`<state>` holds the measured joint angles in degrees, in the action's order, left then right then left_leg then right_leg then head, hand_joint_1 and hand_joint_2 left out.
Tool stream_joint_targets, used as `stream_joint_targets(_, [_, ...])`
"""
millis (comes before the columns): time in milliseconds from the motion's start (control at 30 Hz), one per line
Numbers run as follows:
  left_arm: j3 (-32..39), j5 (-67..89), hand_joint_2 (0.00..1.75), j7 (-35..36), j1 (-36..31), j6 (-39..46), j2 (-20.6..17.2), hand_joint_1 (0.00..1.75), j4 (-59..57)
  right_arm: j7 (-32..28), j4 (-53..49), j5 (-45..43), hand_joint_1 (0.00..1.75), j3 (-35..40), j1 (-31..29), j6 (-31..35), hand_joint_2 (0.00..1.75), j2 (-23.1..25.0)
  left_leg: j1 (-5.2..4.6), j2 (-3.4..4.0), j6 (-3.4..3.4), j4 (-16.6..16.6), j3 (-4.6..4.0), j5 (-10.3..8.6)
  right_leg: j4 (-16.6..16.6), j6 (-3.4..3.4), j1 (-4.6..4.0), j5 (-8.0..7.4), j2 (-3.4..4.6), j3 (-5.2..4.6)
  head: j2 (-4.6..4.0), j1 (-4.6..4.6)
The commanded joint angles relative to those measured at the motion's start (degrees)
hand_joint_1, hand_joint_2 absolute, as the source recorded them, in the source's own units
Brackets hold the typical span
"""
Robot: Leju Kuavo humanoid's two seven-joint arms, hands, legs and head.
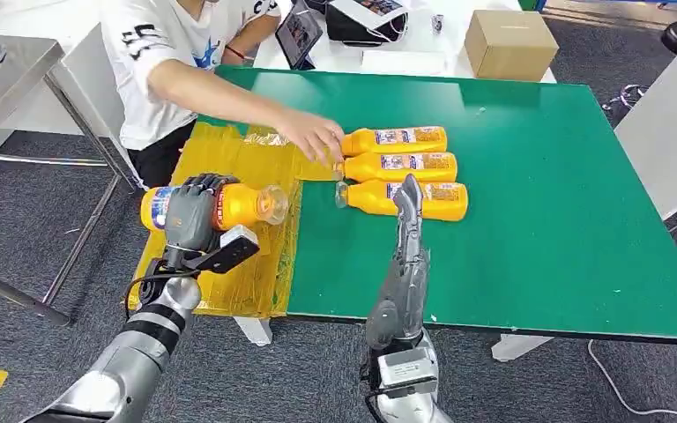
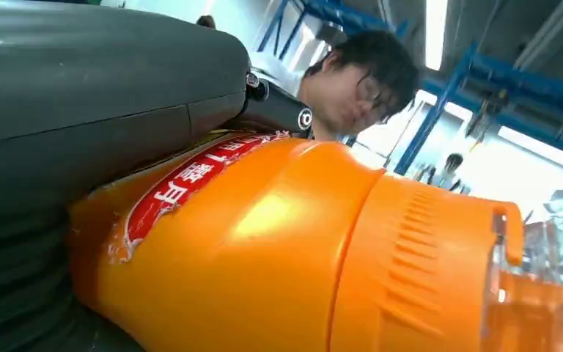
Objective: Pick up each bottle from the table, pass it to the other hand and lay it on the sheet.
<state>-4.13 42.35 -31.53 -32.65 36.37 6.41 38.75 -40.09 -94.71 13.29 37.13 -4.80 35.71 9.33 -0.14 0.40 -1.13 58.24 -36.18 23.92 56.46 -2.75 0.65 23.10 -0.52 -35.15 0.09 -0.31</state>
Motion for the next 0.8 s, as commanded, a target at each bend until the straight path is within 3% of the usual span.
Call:
stream_joint_targets(33, [-7.6, 8.43, 1.75, 2.79, -6.01, -9.15, -4.91, 1.75, -14.12, 0.09, -0.67, -2.29, 0.0, -2.62, -1.32, -3.54, 0.0, -2.07, 0.06, -0.06, 0.08, -0.04, 0.34, 0.11, -0.04, 0.09, -0.05, 0.11, 0.01, 0.35, 0.0, 0.0])
stream_joint_targets(633, [-8.45, 12.63, 1.75, 6.3, -4.65, -20.51, -6.11, 1.75, -16.31, 0.09, 4.59, -2.61, 0.0, -5.08, 0.25, -10.65, 0.0, -0.34, 0.07, 0.05, 0.09, -0.07, 0.36, 0.12, -0.07, 0.1, -0.06, 0.09, 0.11, 0.34, 0.0, 0.02])
stream_joint_targets(700, [-8.22, 12.68, 1.75, 5.93, -4.22, -21.0, -6.34, 0.0, -16.69, 0.09, 5.23, -2.86, 0.0, -5.17, 0.57, -11.63, 0.0, -0.38, 0.02, 0.09, 0.06, -0.09, 0.23, 0.05, -0.08, 0.06, -0.02, 0.02, 0.13, 0.21, 0.0, 0.0])
stream_joint_targets(800, [-8.41, 13.09, 1.75, 6.05, -4.05, -21.98, -6.45, 0.0, -17.08, 0.09, 6.47, -3.0, 0.0, -5.43, 0.61, -12.46, 0.0, -0.19, 0.05, 0.1, 0.09, -0.12, 0.4, 0.1, -0.12, 0.1, -0.04, 0.06, 0.16, 0.37, 0.0, 0.0])
